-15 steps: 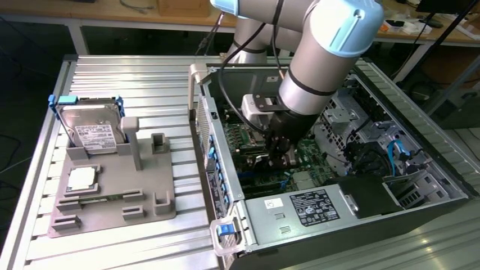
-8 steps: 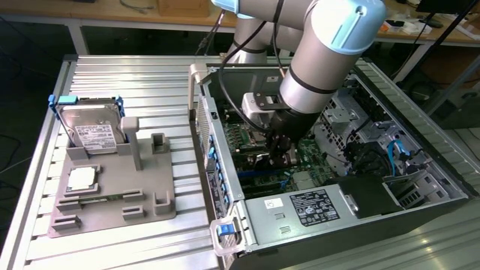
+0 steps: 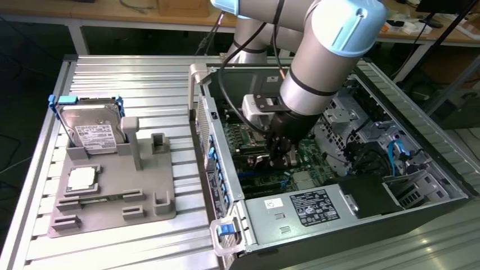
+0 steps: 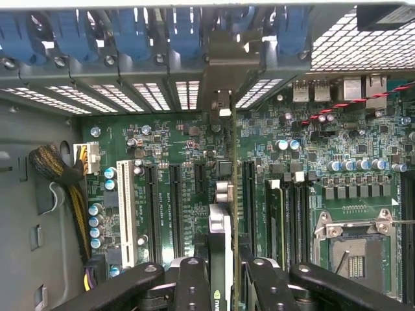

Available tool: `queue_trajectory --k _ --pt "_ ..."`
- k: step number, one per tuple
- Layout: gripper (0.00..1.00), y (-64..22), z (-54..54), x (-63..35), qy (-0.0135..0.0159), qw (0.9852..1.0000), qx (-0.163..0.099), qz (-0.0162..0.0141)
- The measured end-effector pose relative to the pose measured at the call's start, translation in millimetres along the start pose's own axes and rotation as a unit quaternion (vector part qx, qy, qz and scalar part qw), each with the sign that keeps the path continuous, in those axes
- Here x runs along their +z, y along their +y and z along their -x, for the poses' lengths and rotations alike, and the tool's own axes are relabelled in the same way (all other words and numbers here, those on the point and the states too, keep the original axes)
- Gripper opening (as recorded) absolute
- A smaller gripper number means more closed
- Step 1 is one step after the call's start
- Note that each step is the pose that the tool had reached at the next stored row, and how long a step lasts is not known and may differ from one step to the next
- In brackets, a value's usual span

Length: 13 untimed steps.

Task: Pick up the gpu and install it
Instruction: 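Insert the gpu into the slot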

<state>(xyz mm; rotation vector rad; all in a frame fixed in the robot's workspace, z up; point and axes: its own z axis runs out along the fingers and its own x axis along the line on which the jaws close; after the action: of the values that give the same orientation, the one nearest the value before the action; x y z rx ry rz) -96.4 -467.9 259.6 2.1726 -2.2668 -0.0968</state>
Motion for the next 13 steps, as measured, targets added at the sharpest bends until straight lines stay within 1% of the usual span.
queue_trajectory --k 3,5,7,10,12,13 --pt "0.27 0.6 -0.1 0.6 -0.0004 1.0 0.0 0.0001" --pt "0.27 0.7 -0.1 1.0 -0.0017 1.0 0.0 0.0003" --pt "0.27 0.7 -0.1 1.3 -0.0037 1.0 0.0 0.0006" --pt "0.27 0.6 -0.1 1.7 -0.0064 1.0 0.0 0.0019" --pt "0.27 0.6 -0.1 2.0 -0.0069 1.0 0.0 0.0031" --pt "0.27 0.6 -0.2 2.1 -0.0069 1.0 0.0 0.0032"
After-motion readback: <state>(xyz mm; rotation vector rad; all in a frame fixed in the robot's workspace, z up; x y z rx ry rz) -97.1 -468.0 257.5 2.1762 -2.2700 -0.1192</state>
